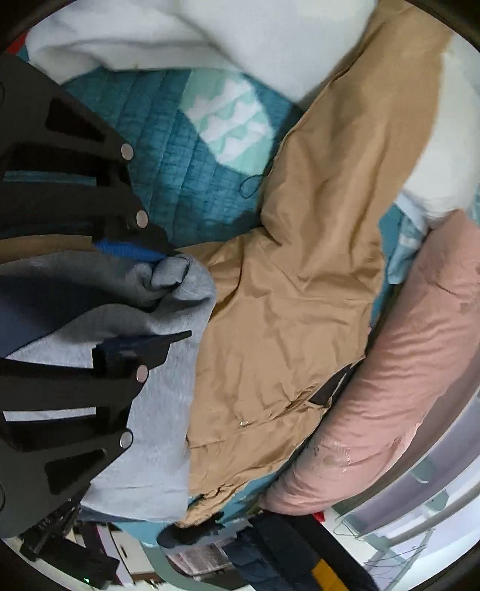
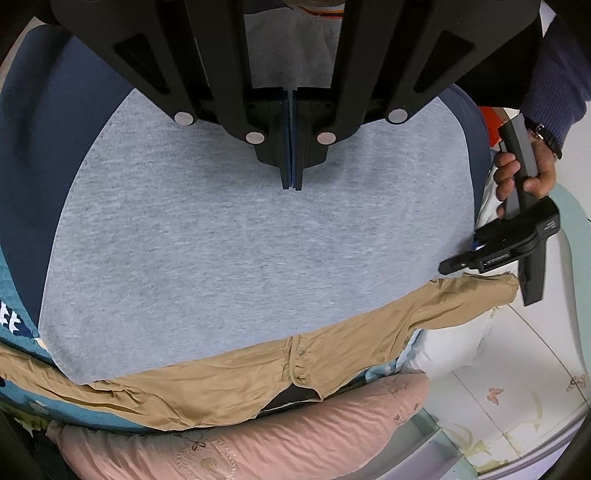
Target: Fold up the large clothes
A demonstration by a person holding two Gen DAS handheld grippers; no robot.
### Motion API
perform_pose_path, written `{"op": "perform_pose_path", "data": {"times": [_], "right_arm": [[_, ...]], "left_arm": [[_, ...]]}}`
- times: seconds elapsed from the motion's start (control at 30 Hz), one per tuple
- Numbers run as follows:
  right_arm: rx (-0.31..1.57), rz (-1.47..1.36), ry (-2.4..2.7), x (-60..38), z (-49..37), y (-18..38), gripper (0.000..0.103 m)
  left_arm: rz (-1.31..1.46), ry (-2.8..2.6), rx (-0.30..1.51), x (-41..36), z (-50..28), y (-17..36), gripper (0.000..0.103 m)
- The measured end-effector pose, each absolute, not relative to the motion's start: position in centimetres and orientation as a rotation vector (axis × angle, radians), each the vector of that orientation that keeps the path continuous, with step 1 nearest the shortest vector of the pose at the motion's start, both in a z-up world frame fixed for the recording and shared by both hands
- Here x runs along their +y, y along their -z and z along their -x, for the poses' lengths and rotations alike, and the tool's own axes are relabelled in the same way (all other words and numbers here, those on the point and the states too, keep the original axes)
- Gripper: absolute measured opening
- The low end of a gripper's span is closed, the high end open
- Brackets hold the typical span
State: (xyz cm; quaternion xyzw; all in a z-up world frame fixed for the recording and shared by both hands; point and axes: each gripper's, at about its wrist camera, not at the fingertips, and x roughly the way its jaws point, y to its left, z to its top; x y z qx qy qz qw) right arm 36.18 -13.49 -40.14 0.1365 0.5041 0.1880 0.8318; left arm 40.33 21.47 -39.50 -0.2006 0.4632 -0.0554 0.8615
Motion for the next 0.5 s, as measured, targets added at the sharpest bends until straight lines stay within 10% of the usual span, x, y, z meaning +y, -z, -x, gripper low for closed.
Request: {"op": "perform_pose_path", "data": {"times": [0.5], "right_arm": [[1.075, -0.274, -0.402, -13.6, -36.3, 41.5, 0.0]], "left_arm": [[0.492, 0.288, 0.962, 17.3, -39.3, 32.3, 0.021]]}}
